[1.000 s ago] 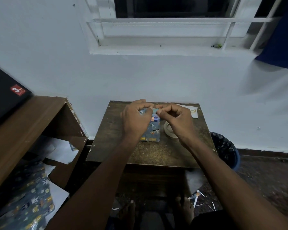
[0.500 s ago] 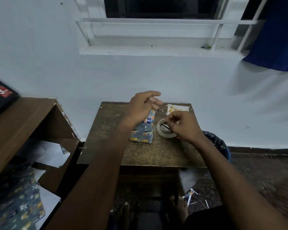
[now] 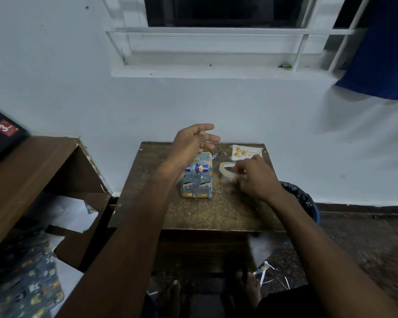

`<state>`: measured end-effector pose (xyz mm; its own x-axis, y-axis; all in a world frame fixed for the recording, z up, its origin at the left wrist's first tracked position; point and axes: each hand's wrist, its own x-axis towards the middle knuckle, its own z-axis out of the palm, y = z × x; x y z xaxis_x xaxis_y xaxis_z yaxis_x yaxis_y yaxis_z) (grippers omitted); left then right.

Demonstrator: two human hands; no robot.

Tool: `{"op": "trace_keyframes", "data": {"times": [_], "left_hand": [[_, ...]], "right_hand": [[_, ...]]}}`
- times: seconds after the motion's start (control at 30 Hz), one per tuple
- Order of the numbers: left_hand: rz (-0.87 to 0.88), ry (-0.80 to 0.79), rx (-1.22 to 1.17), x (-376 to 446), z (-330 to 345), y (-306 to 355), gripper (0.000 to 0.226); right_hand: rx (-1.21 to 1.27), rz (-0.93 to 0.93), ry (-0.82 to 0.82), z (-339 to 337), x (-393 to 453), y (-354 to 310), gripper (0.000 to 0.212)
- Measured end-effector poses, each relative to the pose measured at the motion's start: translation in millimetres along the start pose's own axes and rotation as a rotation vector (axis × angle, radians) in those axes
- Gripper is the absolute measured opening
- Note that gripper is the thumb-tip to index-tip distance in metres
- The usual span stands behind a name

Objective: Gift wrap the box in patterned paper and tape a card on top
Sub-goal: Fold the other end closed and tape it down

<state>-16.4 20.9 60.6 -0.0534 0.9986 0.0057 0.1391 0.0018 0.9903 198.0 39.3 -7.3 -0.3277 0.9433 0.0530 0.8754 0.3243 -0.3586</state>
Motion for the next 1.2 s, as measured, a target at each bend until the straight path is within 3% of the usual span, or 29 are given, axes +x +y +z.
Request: {"op": "trace_keyframes", "data": {"times": [0.13, 0.33, 0.5, 0.6, 0.7, 0.8, 0.97, 1.2], "left_hand": [[0.048, 0.069, 0.196, 1, 9, -5, 0.035], [0.254, 0.137, 0.429, -4, 29, -9, 0.048], [0.269, 0.162, 0.448, -5, 35, -8, 0.015], [0.266, 0.112, 0.428, -5, 34, -7, 0.032], [0.287, 0.019, 0.339, -8, 32, -4, 0.017], [0.288, 0.036, 0.255, -7, 33, -8, 0.009], [0.291, 0.065, 0.188, -3, 32, -12, 0.005], [0.243, 0.054, 0.032, -1, 34, -12, 0.005]], "right_hand": [[0.327, -0.088, 0.192, -16, -2, 10, 0.008], [0.688, -0.181, 0.182, -23, -6, 10, 0.019], [0.724, -0.217, 0.221, -25, -7, 7, 0.023], [0.721, -0.229, 0.223, -25, -6, 7, 0.021], [0.717, -0.232, 0.212, -23, -5, 6, 0.022], [0.724, -0.216, 0.182, -22, -4, 5, 0.021], [0.837, -0.273, 0.128, -31, -9, 3, 0.016], [0.703, -0.206, 0.186, -19, -5, -1, 0.018]]}}
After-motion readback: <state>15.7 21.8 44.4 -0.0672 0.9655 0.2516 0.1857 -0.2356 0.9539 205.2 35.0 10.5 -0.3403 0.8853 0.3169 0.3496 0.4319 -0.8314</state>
